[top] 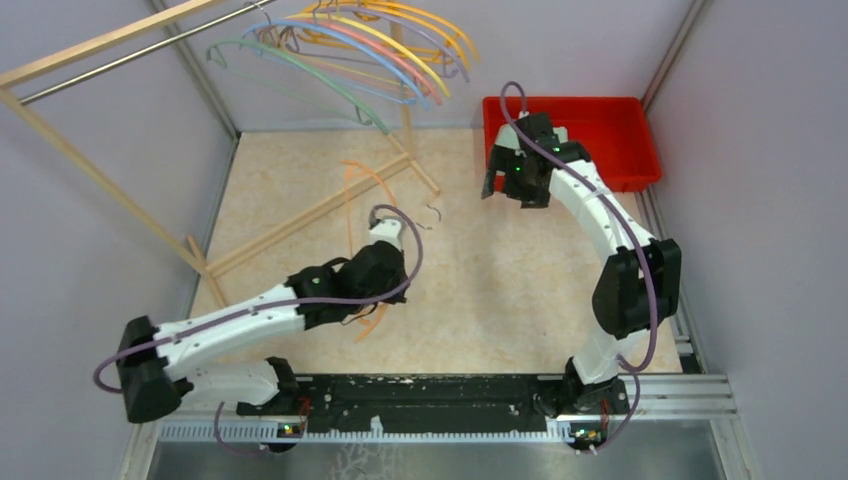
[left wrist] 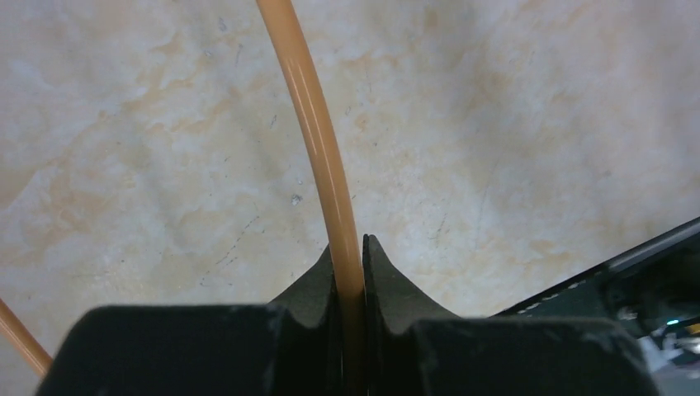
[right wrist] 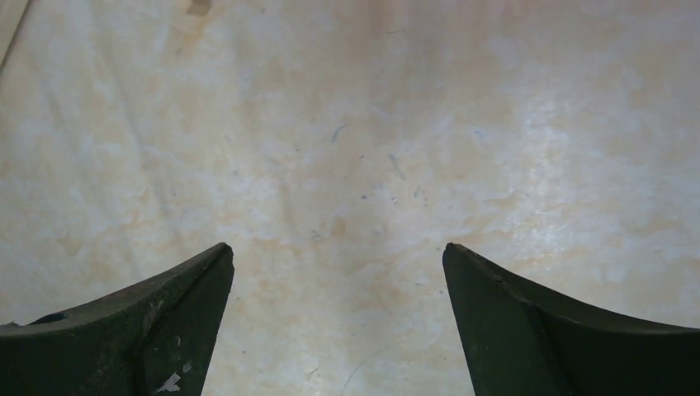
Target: Organize the hangers
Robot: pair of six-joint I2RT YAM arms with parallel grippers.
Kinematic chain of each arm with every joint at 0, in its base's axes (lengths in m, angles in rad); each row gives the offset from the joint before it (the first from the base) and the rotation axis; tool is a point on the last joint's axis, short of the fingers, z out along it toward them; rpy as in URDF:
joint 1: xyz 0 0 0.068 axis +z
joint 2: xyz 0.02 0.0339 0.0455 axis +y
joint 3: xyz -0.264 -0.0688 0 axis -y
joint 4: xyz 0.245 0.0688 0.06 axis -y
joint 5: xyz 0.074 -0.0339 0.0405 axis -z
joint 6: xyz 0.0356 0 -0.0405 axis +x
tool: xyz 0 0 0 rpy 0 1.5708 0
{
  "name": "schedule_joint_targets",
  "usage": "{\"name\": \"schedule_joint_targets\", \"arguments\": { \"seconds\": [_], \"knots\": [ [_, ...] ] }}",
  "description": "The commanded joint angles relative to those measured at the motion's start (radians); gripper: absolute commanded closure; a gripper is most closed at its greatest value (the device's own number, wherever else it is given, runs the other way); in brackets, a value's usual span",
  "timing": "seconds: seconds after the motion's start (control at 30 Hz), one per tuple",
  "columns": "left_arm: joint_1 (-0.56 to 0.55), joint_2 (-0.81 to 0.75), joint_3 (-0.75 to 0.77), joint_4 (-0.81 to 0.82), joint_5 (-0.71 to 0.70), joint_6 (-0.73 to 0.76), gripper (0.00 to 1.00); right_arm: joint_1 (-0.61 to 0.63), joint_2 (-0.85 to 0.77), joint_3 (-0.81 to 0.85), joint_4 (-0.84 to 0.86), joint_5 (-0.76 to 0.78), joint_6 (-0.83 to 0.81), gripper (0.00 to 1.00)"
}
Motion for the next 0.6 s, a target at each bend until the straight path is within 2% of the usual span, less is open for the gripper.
{"name": "schedule_joint_targets", "arguments": {
  "seconds": [0.0,0.13,0.33,0.43,0.47,0.57],
  "knots": [
    [-0.003,-0.243,0.000,-0.021,-0.180,-0.157,1.00,-0.036,-0.064,-0.038,0.083,0.050,-0.026,0.03],
    [0.000,-0.382,0.012,0.080,-0.295,-0.151,1.00,-0.035,-0.048,-0.091,0.112,-0.021,-0.026,0.02],
    [-0.001,-0.439,0.090,0.187,-0.509,-0.130,1.00,-0.031,-0.047,-0.129,0.135,-0.033,-0.037,0.02],
    [0.000,-0.481,0.062,0.372,-0.577,-0.010,1.00,-0.030,-0.012,-0.131,0.131,-0.030,-0.047,0.02],
    [0.000,-0.492,0.047,0.505,-0.593,0.062,1.00,-0.031,-0.011,-0.133,0.130,-0.029,-0.049,0.02],
    [0.008,-0.487,0.048,0.719,-0.657,0.296,1.00,-0.030,0.000,-0.129,0.130,-0.032,-0.053,0.02]
  ]
}}
